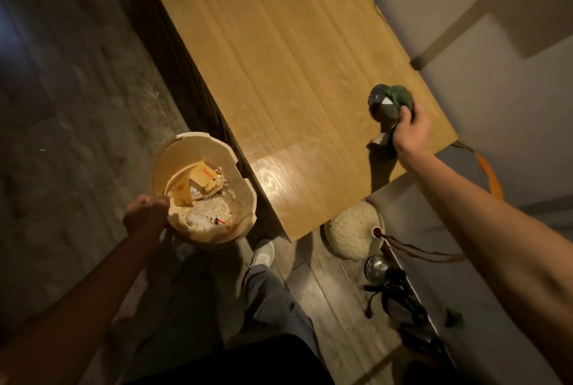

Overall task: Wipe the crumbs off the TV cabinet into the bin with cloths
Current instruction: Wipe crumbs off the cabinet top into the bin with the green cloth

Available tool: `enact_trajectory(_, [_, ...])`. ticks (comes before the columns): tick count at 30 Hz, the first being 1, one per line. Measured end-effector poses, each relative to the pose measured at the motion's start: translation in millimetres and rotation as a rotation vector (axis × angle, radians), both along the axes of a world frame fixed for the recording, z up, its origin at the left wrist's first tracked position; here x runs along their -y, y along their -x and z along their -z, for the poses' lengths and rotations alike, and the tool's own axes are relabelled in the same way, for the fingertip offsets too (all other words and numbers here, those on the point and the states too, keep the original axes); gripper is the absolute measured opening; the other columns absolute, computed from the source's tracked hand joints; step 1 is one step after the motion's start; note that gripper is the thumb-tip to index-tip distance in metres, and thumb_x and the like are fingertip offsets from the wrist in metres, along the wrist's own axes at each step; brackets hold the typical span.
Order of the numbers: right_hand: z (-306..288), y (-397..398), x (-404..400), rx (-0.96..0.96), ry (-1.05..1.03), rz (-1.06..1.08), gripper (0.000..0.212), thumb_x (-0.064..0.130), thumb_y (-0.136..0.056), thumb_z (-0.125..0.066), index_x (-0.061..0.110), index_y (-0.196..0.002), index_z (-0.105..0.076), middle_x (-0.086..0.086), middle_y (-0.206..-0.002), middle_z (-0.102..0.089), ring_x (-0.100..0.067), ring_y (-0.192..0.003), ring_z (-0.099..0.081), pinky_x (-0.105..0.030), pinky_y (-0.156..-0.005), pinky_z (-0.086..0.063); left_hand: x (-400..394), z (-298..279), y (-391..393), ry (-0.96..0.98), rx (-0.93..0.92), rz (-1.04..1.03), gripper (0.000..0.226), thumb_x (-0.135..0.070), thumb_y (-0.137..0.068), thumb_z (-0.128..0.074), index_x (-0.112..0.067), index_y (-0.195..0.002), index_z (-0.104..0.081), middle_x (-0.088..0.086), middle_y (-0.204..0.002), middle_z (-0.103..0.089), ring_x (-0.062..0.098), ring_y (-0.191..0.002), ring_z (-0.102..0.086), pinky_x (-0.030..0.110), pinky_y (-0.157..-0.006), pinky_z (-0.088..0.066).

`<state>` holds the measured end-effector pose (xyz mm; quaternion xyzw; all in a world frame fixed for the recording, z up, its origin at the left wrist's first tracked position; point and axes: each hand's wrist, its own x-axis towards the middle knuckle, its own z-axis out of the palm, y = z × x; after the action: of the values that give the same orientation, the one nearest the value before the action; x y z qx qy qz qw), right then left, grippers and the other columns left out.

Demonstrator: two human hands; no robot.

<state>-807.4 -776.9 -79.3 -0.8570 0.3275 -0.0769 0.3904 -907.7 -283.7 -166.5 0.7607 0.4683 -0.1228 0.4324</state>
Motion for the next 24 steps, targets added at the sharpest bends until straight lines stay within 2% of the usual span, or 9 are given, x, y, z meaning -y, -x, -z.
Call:
enact_trajectory(4, [11, -18, 63, -0.106, 0.096, 0.086, 0.048, 0.022, -0.11, -0.038, 0.025, -0.158, -0.038, -0.003, -0.161, -0.043, -0.025, -0.149, -0.037, -0.036, -0.125, -0.026, 2, 5, 8, 0.013, 0.016, -0.055, 0.02, -0.017, -0.079, -0.07, -0.015, -0.066, -0.055, 0.018, -0.079, -0.061, 0.032, -0.079, -0.062, 0.039, -0.068, -0.052])
enact_trajectory(6, [20, -28, 81, -0.197, 0.097, 0.097, 0.049, 0.025, -0.11, -0.037, 0.029, -0.159, -0.034, -0.006, -0.162, -0.04, -0.03, -0.148, -0.037, -0.041, -0.125, -0.027, 2, 7, 10, -0.002, 0.018, -0.044, 0.015, -0.019, -0.08, -0.069, -0.016, -0.071, -0.058, 0.023, -0.09, -0.067, 0.035, -0.088, -0.065, 0.049, -0.079, -0.058])
enact_trajectory(8, [32, -35, 86, -0.292, 0.076, 0.069, 0.051, 0.028, -0.11, -0.037, 0.028, -0.161, -0.028, -0.007, -0.163, -0.035, -0.031, -0.148, -0.037, -0.042, -0.125, -0.028, 4, 7, 11, 0.0, 0.034, -0.046, 0.009, -0.02, -0.081, -0.069, -0.015, -0.084, -0.063, 0.021, -0.101, -0.068, 0.035, -0.096, -0.066, 0.054, -0.088, -0.058])
enact_trajectory(11, [45, -35, 76, -0.299, 0.127, 0.044, 0.052, 0.028, -0.111, -0.036, 0.025, -0.162, -0.024, -0.007, -0.168, -0.024, -0.03, -0.154, -0.026, -0.044, -0.127, -0.02, 9, 6, 10, -0.007, 0.028, -0.008, 0.031, -0.025, -0.082, -0.073, -0.008, -0.108, -0.07, 0.013, -0.107, -0.068, 0.033, -0.1, -0.065, 0.049, -0.087, -0.057])
enact_trajectory(14, [50, -26, 53, -0.232, 0.139, -0.034, 0.053, 0.027, -0.11, -0.036, 0.025, -0.162, -0.026, -0.004, -0.171, -0.02, -0.028, -0.156, -0.021, -0.045, -0.128, -0.015, 14, 5, 11, -0.023, -0.002, 0.036, 0.029, -0.031, -0.084, -0.073, -0.005, -0.095, -0.067, 0.019, -0.105, -0.067, 0.039, -0.1, -0.064, 0.056, -0.089, -0.056])
enact_trajectory(17, [56, -14, 20, -0.192, 0.183, -0.113, 0.054, 0.026, -0.11, -0.038, 0.027, -0.162, -0.026, 0.0, -0.171, -0.02, -0.026, -0.157, -0.02, -0.049, -0.127, -0.016, 14, 3, 13, -0.027, -0.004, 0.037, 0.024, -0.031, -0.084, -0.072, -0.009, -0.084, -0.063, 0.015, -0.096, -0.063, 0.039, -0.098, -0.063, 0.054, -0.087, -0.057])
enact_trajectory(19, [59, -7, 2, -0.181, 0.215, -0.131, 0.055, 0.024, -0.109, -0.039, 0.026, -0.162, -0.026, 0.002, -0.171, -0.02, -0.025, -0.157, -0.02, -0.05, -0.127, -0.017, 14, -1, 11, -0.018, -0.003, 0.049, 0.021, -0.03, -0.084, -0.071, -0.011, -0.083, -0.063, 0.012, -0.094, -0.062, 0.039, -0.098, -0.063, 0.055, -0.088, -0.057])
enact_trajectory(22, [58, -2, -23, -0.161, 0.215, -0.165, 0.056, 0.025, -0.108, -0.042, 0.027, -0.162, -0.028, 0.003, -0.17, -0.024, -0.027, -0.156, -0.024, -0.052, -0.126, -0.02, 12, -3, 9, -0.018, -0.01, 0.032, 0.021, -0.027, -0.081, -0.072, -0.008, -0.086, -0.065, 0.018, -0.098, -0.066, 0.041, -0.097, -0.064, 0.058, -0.087, -0.057])
enact_trajectory(24, [55, 3, -48, -0.134, 0.211, -0.262, 0.056, 0.025, -0.107, -0.045, 0.03, -0.16, -0.03, 0.002, -0.169, -0.027, -0.03, -0.154, -0.028, -0.055, -0.126, -0.02, 12, -5, 7, -0.01, -0.006, 0.03, 0.02, -0.026, -0.081, -0.071, -0.008, -0.084, -0.065, 0.02, -0.099, -0.067, 0.042, -0.097, -0.064, 0.057, -0.086, -0.057])
